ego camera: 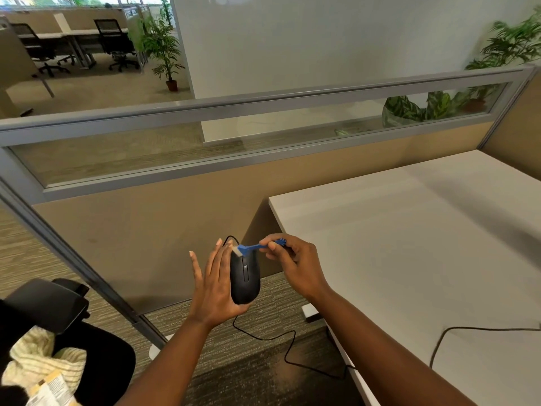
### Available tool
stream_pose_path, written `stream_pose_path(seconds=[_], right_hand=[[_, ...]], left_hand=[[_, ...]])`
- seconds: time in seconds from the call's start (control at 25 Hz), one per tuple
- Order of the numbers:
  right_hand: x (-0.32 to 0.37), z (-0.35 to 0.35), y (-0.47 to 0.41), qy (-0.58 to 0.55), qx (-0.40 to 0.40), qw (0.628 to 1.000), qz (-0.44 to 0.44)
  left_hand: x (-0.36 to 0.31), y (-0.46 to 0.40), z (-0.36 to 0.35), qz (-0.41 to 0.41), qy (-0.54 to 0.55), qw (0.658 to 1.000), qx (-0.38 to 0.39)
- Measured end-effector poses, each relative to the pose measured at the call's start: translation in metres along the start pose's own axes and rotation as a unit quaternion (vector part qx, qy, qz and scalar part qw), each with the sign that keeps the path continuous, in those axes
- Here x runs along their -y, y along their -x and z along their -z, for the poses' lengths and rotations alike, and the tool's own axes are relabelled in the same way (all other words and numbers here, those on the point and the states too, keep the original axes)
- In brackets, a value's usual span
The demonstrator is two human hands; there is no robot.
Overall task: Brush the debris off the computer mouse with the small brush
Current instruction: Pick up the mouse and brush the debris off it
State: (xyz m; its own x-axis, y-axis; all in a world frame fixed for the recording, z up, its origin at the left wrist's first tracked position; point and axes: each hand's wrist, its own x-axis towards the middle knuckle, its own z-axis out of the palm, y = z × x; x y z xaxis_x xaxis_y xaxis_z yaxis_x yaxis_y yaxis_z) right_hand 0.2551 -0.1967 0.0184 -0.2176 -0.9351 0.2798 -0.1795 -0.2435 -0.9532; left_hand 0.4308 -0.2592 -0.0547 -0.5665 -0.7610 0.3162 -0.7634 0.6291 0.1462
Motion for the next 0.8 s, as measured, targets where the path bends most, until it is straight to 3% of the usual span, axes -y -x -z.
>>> stream_pose_path(seconds=[0.16, 0.36, 0.52, 0.72, 0.8], right_hand=[[-0.0019, 0.0018, 0.0002, 0.027, -0.054, 0.998, 0.0], [0.0008, 0.003, 0.0022, -0.006, -0.014, 1.0, -0.011], [-0.0032, 0.0047, 0.0013, 0.037, -0.078, 0.996, -0.015], [-0.0053, 0.0051, 0.0039, 0.133, 0.038, 0.986, 0.093], [-0.0052, 0.0032, 0.0037, 0.136, 0.081, 0.984, 0.081]], left_hand=[[-0.001, 0.0018, 0.0017, -0.001, -0.002, 1.0, 0.004], [-0.0034, 0.0035, 0.0033, -0.008, -0.011, 1.0, 0.01], [-0.0035, 0.0046, 0.0034, 0.005, -0.006, 1.0, 0.012], [-0.0054, 0.0026, 0.0036, 0.01, 0.003, 1.0, 0.018], [-0.0054, 0.0023, 0.0038, 0.017, 0.008, 1.0, 0.023]])
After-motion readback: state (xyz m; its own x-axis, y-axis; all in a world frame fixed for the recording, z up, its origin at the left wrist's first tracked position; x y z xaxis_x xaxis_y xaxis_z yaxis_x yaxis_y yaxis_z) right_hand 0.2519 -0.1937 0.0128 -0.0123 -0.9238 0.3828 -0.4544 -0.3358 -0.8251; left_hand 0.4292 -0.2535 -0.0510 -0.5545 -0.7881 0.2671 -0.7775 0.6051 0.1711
